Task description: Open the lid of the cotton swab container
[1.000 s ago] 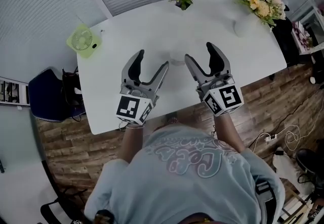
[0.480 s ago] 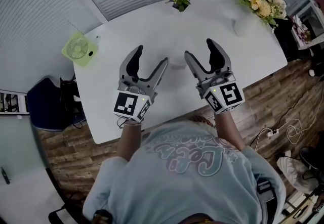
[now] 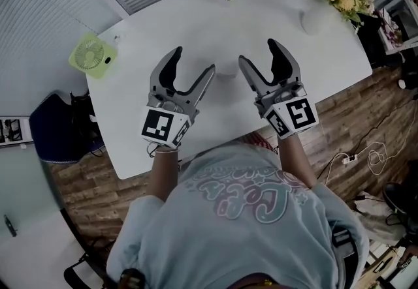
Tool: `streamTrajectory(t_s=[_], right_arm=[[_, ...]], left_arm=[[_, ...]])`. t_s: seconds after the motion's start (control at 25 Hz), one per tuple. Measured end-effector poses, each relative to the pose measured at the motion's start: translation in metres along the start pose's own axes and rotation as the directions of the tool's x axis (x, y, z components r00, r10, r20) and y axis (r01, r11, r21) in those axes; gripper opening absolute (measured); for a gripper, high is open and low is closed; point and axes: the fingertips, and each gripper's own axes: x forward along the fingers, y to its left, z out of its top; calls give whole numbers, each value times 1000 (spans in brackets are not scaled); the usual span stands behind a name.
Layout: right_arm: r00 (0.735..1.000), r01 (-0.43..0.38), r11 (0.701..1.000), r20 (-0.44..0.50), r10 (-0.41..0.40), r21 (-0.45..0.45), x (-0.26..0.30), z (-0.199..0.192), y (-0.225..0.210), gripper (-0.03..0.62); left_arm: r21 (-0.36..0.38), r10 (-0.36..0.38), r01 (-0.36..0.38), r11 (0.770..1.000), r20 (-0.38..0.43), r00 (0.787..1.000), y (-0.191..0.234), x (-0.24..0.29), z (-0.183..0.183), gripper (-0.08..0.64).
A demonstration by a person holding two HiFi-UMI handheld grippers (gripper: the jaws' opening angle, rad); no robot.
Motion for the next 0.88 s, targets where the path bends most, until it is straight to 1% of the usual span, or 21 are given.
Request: streamTrajectory(t_s=[0.24,0.36,0.44,0.56,0.68,0.76,0.88], right_arm=[[999,-5,1000,-31,6,9,-2,-14,-2,318],[999,2,1000,-37,-1,7,-8,-17,-4,318],[999,2,1000,-47,-2,1,-10,-20,-4,318],[998,4,1000,-61,-4,-4,-12,-26,-3,318],[997,4,1000,-80,-4,-2,-16,-32,-4,318],[997,-2,1000,-81,2,-6,-17,-34,-5,318],[997,-2,1000,-78,2,-9,-21,-33,-7,318]], left_arm=[[10,-113,113,994,-23,993,-15,3,-16,307],[5,-183,184,983,-40,982,-26,3,-26,307],[15,-243,245,970,-63,968,-30,4,-35,307],[30,-309,313,949,-91,947,-28,5,-48,307],[5,-366,369,929,-120,923,-30,8,-62,307],[-16,-406,408,913,-137,904,-33,13,-70,307],[-3,-460,469,883,-193,866,-40,22,-91,311]])
